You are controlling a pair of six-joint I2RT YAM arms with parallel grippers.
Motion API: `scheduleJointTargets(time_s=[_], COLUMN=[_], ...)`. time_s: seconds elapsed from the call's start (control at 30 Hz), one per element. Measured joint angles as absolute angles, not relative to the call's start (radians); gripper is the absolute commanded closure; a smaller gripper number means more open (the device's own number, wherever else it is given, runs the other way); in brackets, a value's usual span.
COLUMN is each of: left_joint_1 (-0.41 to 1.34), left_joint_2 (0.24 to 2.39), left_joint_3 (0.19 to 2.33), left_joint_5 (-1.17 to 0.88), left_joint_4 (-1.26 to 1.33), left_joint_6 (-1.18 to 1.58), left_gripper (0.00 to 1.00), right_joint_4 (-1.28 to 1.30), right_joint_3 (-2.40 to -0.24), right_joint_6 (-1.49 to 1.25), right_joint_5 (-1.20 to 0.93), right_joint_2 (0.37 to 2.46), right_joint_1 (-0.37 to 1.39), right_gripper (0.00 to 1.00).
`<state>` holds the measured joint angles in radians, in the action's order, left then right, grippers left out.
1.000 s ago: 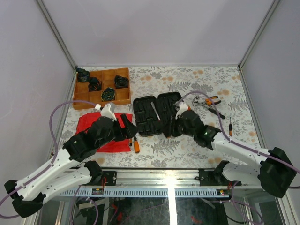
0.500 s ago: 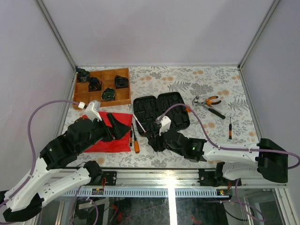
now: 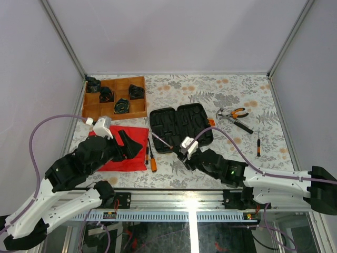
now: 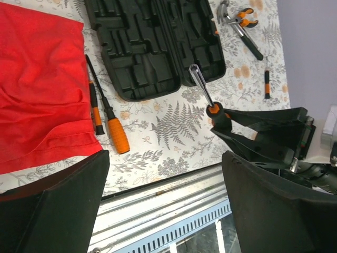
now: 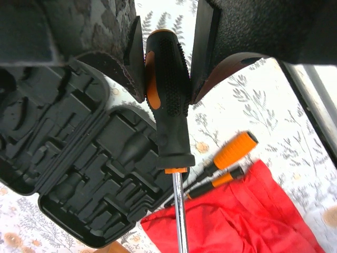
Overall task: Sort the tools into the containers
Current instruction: Pick up the screwdriver from the center of the board.
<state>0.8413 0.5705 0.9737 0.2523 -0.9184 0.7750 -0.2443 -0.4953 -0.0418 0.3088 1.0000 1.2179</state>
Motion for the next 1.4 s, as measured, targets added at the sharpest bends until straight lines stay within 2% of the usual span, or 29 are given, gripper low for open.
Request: scheduleJointTargets(time_s=[0.27, 0.43, 0.63, 0.87, 1.13, 1.27, 1.4], left_joint_1=[0.841, 0.841, 0.841, 0.841, 0.841, 0.841, 0.841], left_joint_2=[0.574, 0.607, 0.619, 0.665, 0.895, 0.966, 1.011], left_joint_3=[0.949, 0.968, 0.970, 0.971, 1.042, 1.070, 1.071], left_joint_5=[0.287, 0.328, 0.302, 0.148, -0.104, -0.219, -0.340], left_joint_4=[-0.920, -0.913, -0.879, -0.778, -0.709, -0.704, -0.704], left_joint_6=[0.735, 0.660, 0.538, 0.435, 0.315, 0.266, 0.234], left_gripper=[0.13, 0.13, 0.18, 0.21, 0.25, 0.32, 0.35], right_joint_4=[-0.131, 0.041, 0.199, 0.263, 0.331, 0.342, 0.347], right_joint_3=[-0.479, -0.568, -0.686, -0.706, -0.706, -0.706, -0.706], right_joint_6=[0.198, 0.374, 0.554, 0.742, 0.829, 0.854, 0.874], right_joint_5=[0.256, 0.155, 0.009, -0.022, -0.022, -0.025, -0.019], right_joint_2=[0.957, 1.027, 1.078, 1.036, 0.915, 0.857, 0.842], right_joint_1=[1.217, 1.217, 1.218, 1.217, 1.218, 1.218, 1.217], right_gripper=[1.00, 1.00, 1.00, 1.00, 1.00, 1.00, 1.00])
